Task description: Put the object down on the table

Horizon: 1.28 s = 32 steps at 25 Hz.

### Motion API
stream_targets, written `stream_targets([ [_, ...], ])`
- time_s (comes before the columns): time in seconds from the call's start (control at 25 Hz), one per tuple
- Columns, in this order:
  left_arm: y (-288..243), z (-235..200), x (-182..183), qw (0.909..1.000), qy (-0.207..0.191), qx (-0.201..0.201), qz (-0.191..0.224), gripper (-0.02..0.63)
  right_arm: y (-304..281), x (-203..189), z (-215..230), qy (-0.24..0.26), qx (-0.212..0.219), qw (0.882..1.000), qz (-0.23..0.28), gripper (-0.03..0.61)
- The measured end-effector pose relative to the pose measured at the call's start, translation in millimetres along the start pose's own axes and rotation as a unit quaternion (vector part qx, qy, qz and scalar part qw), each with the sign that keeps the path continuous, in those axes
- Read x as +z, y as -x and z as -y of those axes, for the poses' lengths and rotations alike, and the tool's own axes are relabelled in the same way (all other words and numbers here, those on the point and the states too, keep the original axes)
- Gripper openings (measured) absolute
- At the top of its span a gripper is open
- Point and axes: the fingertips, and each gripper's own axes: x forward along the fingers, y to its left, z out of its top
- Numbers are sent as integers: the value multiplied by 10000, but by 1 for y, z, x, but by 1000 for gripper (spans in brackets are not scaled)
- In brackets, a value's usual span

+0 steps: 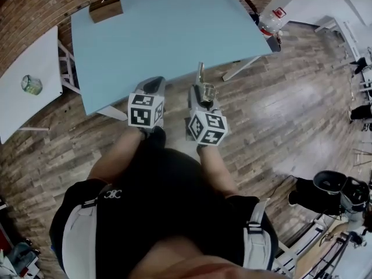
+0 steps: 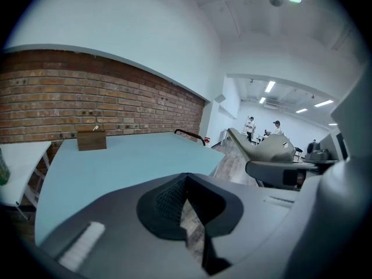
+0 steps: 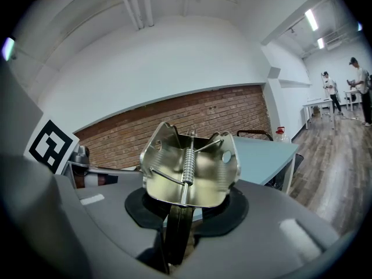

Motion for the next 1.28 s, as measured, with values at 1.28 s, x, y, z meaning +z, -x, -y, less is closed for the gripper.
stream_targets([
  [1.28,-153,-91,69,9985,78,-395,-363,0,-182,20,58,-101,-738,9954,-603,109],
])
